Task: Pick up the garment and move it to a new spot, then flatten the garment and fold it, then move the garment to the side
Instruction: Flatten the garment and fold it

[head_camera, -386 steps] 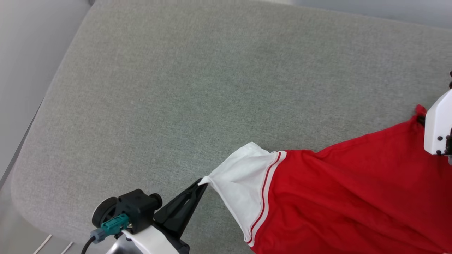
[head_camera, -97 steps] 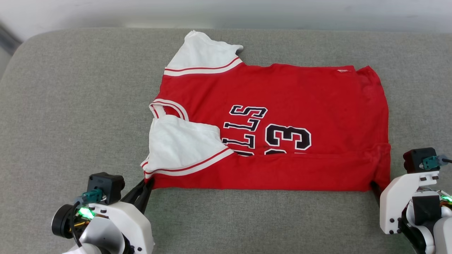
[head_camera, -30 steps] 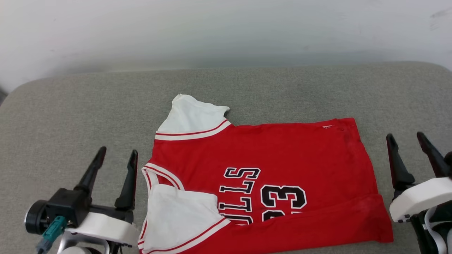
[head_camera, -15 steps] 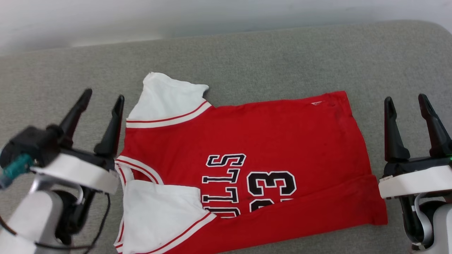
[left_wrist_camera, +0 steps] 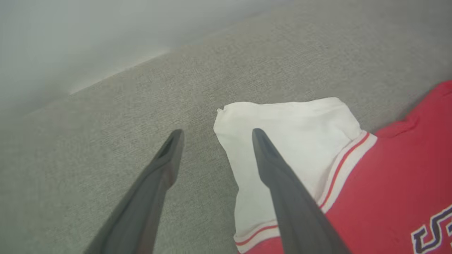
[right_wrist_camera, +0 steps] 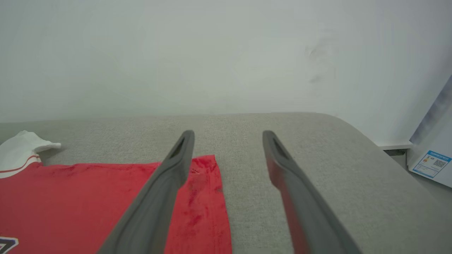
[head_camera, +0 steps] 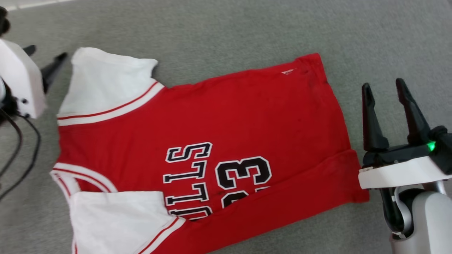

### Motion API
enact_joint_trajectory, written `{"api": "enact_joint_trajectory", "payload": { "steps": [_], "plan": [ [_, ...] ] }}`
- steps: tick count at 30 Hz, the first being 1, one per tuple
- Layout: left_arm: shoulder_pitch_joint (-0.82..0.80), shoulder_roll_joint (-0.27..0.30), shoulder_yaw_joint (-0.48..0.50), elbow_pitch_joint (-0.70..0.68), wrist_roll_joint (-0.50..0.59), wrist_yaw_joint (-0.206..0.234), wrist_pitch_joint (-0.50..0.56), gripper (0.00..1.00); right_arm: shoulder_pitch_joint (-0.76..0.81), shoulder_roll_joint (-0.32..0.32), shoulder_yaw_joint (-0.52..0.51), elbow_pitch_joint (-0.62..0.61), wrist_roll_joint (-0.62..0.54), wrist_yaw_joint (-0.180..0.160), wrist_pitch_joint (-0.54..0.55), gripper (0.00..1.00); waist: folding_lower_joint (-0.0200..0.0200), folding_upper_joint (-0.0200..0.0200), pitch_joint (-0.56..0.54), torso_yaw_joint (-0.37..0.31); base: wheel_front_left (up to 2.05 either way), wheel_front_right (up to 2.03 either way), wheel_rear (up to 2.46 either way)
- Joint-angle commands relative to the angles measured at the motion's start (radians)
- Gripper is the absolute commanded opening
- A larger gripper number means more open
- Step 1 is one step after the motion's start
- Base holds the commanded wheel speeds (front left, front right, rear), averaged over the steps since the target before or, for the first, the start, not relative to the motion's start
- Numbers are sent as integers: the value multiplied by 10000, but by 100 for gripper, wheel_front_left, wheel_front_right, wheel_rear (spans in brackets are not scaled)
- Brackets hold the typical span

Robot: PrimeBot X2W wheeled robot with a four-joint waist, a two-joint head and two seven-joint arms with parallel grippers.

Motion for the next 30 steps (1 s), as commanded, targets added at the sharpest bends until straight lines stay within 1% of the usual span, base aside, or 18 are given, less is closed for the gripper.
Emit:
{"api": "enact_joint_trajectory", "payload": {
  "steps": [1, 4, 9, 13, 16, 17, 19, 20, 22, 26, 30],
  "plan": [
    [-440, 212, -119, 215, -136, -41, 718, 100, -173, 65, 87, 137, 63, -5, -107, 100, -2, -1, 506, -515, 0, 0, 0],
    [-990, 444, -202, 553, -299, -15, 1668, 100, -294, 111, 219, 326, 146, -5, -237, 100, -2, -1, 777, -758, 0, 0, 0],
    [-1512, 487, -249, 1053, -613, 211, 2763, 100, -458, 131, 385, 589, 235, -4, -433, 100, -2, -1, 1121, -1054, 0, 0, 0],
    [-1690, 702, -343, 1225, -375, 346, 2957, 100, -516, 138, 458, 753, 333, -4, -541, 100, -2, -1, 1317, -1212, 0, 0, 0],
    [-1642, 810, -579, 1389, -97, 316, 3030, 100, -569, 140, 504, 906, 416, -4, -610, 100, -2, -1, 1403, -1273, 0, 0, 0],
    [-1582, 814, -640, 1437, -139, 297, 3131, 98, -577, 141, 504, 935, 426, -4, -627, 100, -2, -1, 1409, -1274, 0, 0, 0],
    [-1533, 789, -697, 1453, -181, 268, 3197, 30, -591, 142, 488, 986, 423, -4, -645, 100, -2, -1, 1414, -1265, 0, 0, 0],
    [-1548, 758, -702, 1432, -176, 256, 3109, 0, -600, 141, 477, 1010, 414, -4, -635, 100, -2, -1, 1411, -1255, 0, 0, 0],
    [-1563, 708, -736, 1430, -169, 225, 3027, 0, -633, 141, 488, 1055, 388, -4, -624, 100, -2, -1, 1386, -1226, 0, 0, 0],
    [-1702, 567, -635, 1459, -71, 241, 2434, 0, -654, 140, 486, 1154, 276, -4, -536, 100, -2, -1, 1200, -1119, 0, 0, 0],
    [-1720, 414, -666, 1484, 9, 140, 1866, 0, -613, 139, 382, 1212, 120, -5, -366, 100, -2, -1, 849, -941, 0, 0, 0]
  ]
}}
